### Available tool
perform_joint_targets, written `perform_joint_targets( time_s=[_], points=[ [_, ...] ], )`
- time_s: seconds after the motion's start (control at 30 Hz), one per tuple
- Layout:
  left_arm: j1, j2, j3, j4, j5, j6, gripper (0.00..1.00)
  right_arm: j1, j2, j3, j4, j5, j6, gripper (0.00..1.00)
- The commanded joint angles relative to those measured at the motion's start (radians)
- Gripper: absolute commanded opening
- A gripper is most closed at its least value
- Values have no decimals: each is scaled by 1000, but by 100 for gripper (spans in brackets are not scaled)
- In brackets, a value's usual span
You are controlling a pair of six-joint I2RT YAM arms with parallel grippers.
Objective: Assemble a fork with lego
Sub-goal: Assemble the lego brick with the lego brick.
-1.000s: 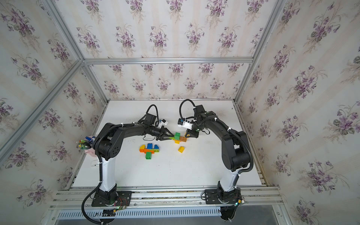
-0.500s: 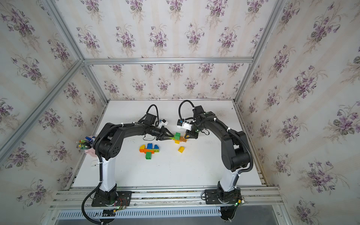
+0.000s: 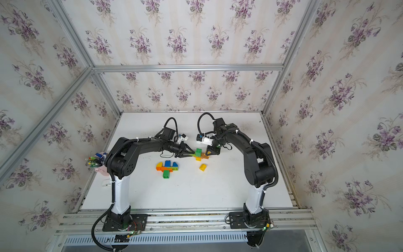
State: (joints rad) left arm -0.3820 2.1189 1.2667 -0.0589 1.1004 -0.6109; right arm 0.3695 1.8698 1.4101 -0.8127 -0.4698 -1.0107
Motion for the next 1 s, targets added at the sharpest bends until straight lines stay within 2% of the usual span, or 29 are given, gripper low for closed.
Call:
perform_joint_targets(
  time_s=[0.0,0.67,0.97],
  points=[
    [0,6,-1,1,-15,14,33,2,14,5,-29,-5,-19,7],
    [1,40,-16,4,-15,21,31,35,21,19,-56,90,10,7],
    [2,53,-19,0,-21,25,31,49,10,24,-65,86,20,7]
  ],
)
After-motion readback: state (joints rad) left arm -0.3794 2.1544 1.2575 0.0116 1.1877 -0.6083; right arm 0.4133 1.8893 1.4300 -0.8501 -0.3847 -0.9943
